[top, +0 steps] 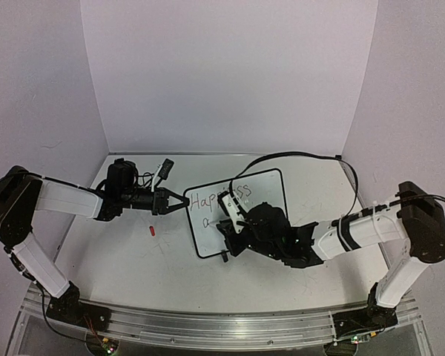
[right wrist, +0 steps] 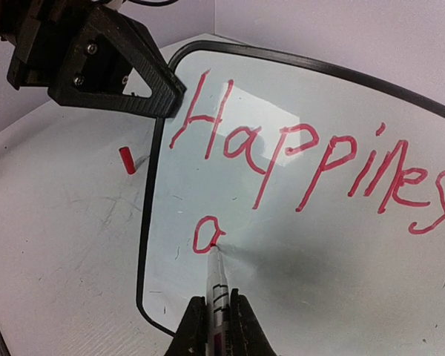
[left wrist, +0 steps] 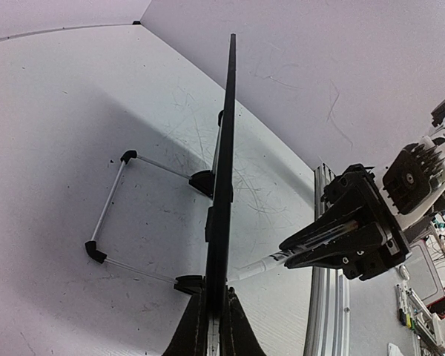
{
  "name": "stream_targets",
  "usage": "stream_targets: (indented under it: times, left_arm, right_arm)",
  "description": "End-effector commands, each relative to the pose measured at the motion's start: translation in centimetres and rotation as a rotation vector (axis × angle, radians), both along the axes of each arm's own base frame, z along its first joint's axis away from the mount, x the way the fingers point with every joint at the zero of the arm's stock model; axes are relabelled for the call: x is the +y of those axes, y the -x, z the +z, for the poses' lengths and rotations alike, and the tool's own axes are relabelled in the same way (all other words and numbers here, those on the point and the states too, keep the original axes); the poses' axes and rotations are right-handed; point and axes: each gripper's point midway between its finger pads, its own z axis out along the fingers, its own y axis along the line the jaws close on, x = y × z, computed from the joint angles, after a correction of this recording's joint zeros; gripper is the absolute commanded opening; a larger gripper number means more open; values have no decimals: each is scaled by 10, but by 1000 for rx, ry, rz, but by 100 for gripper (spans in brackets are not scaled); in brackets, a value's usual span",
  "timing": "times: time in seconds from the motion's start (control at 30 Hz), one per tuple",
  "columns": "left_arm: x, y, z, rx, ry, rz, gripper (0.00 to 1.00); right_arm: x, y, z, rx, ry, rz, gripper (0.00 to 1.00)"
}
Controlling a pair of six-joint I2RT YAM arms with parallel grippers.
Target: Write a sentence on the whiteboard
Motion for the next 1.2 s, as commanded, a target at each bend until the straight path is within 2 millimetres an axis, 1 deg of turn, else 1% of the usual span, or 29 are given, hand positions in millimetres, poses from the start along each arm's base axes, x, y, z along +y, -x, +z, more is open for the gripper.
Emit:
stream_targets:
  times: [0.0, 0.4, 0.67, 0.9, 1.17]
  left_arm:
    - [-5, 2, 3, -10, -2, -33, 0]
    - [-5, 2, 1, -8, -4, -33, 0]
    - [-4, 2, 2, -8, -3, -32, 0]
    - [-4, 2, 2, -8, -4, -31, 0]
    - [-4, 3, 2, -7, -3, -30, 0]
  right_arm:
    - [-11, -1, -3, 19, 2, -27, 0]
    - [-14, 10, -20, 69, 15, -9, 0]
    - [-6, 17, -27, 88, 20, 18, 0]
    - [5, 17, -23, 86, -2, 32, 0]
    - [15, 10, -14, 63, -24, 20, 0]
